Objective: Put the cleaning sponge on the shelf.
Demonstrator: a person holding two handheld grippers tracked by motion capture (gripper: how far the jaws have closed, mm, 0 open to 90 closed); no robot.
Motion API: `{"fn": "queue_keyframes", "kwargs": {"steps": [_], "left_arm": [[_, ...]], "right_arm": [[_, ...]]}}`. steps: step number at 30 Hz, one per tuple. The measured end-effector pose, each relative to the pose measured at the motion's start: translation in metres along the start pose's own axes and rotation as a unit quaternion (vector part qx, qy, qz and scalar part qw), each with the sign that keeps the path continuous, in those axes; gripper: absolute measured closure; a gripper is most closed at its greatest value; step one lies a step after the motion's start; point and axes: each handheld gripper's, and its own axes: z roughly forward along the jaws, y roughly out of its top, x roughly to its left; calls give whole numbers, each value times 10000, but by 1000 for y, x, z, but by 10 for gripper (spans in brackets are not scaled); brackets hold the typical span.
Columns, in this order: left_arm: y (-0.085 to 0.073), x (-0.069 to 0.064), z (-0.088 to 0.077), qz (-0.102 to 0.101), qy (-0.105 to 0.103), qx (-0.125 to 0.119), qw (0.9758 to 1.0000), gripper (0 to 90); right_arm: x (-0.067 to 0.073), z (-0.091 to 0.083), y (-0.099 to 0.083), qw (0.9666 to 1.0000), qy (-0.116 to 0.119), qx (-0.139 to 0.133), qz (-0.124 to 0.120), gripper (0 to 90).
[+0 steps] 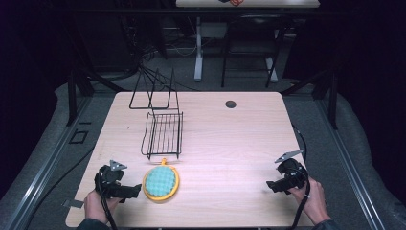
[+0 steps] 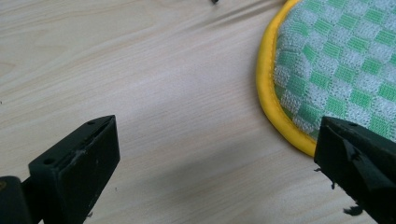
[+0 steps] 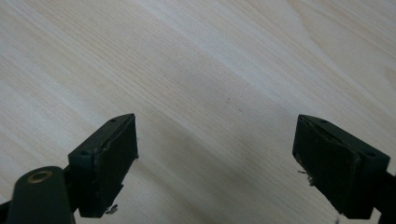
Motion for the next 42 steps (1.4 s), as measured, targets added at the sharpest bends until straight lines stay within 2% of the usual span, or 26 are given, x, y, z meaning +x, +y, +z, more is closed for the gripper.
{"fn": "queue_keyframes", "kwargs": {"steps": [4, 7, 14, 17, 22, 27, 30, 35, 42], "left_arm": [[1, 1, -3, -82, 33, -57, 9999, 3], [2, 1, -3, -154, -24, -66, 9999, 3], [7, -4, -7, -60, -83, -140, 9998, 8], [9, -7, -9, -23, -191, -186, 9996, 16], [15, -12, -11, 60, -393, -260, 9989, 63], [18, -12, -11, 65, -452, -298, 9985, 52], [23, -13, -12, 27, -474, -375, 9982, 1], [25, -14, -11, 51, -494, -429, 9978, 2], [34, -20, -4, 112, -579, -375, 9976, 2]], "right_arm": [[0, 0, 0, 10000, -30, -3, -28, 137], [0, 0, 0, 10000, -36, -14, -28, 137], [0, 0, 1, 10000, -20, -23, -43, 137], [2, 0, 1, 10000, -35, 5, -92, 137], [2, 0, 1, 10000, 4, -55, -39, 139], [2, -1, 1, 9999, -21, -88, -61, 140], [4, 0, 2, 9999, -27, -56, -114, 140], [5, 0, 2, 9999, -42, -82, -140, 141], [5, 1, 3, 9998, -48, -79, -154, 141]]}}
